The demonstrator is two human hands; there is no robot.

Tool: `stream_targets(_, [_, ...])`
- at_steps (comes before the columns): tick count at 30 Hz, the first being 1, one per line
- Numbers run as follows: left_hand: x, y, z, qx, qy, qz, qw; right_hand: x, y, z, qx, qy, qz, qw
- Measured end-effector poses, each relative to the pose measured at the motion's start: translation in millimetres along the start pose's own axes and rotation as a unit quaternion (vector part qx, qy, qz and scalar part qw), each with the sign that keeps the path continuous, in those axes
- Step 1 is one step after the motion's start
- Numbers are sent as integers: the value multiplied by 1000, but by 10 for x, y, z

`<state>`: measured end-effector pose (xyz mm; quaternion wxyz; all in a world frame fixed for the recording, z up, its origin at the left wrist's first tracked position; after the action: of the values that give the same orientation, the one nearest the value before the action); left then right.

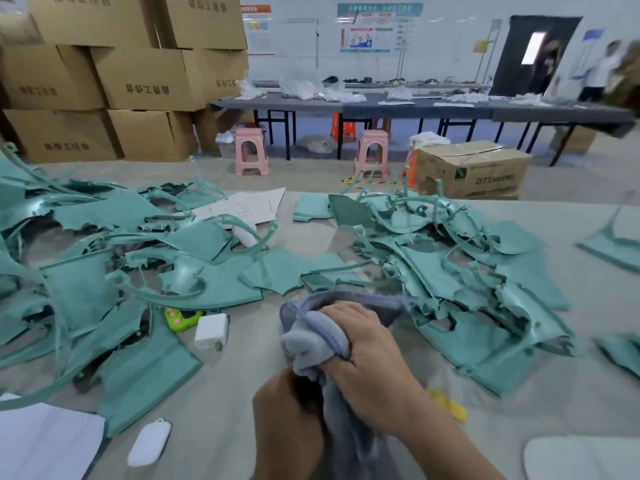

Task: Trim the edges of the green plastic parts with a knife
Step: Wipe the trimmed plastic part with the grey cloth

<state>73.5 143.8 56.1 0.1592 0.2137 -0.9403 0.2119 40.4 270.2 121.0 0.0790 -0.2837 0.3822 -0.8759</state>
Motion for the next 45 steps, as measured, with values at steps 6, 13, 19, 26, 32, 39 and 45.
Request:
stream_targets(6, [-125,-118,-283,-133,8,-16,991,55,-146,-338,-92,22,-146,985])
stream_targets(13, [-179,-376,-446,-186,-11,-36,982,20,-316,-864,-154,127,-224,954])
stream_targets(19, [-107,-765,-307,-171,8,-131,976,-109,-482,-1125,-266,143,-264,916])
stream_targets(26, [-226,-566,-62,-62,183,-127,973,-291,-583,-697,324,353,-328,814])
stream_targets(32, [-459,51,-180,26,326,8,945,-367,-163,-414,321,418,89,845])
stream_targets(39, [-315,1,-69,-17,172,125,977,-500,-193,-613,282,509,-30,813])
stream_targets(45, [-220,222,61,-530,-245,93,807,-559,-134,-575,307,527,-75,789])
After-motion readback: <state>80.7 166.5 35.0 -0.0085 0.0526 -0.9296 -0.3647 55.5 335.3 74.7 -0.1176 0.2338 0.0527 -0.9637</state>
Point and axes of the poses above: each hand's wrist, its own x-axis towards the middle knuckle, its own y-axis out of the palm, z = x × y, the point moved 2 cm from there along x, towards the middle knuckle, and after that the axes turned 12 degrees about -x, right-handed, at the moved point
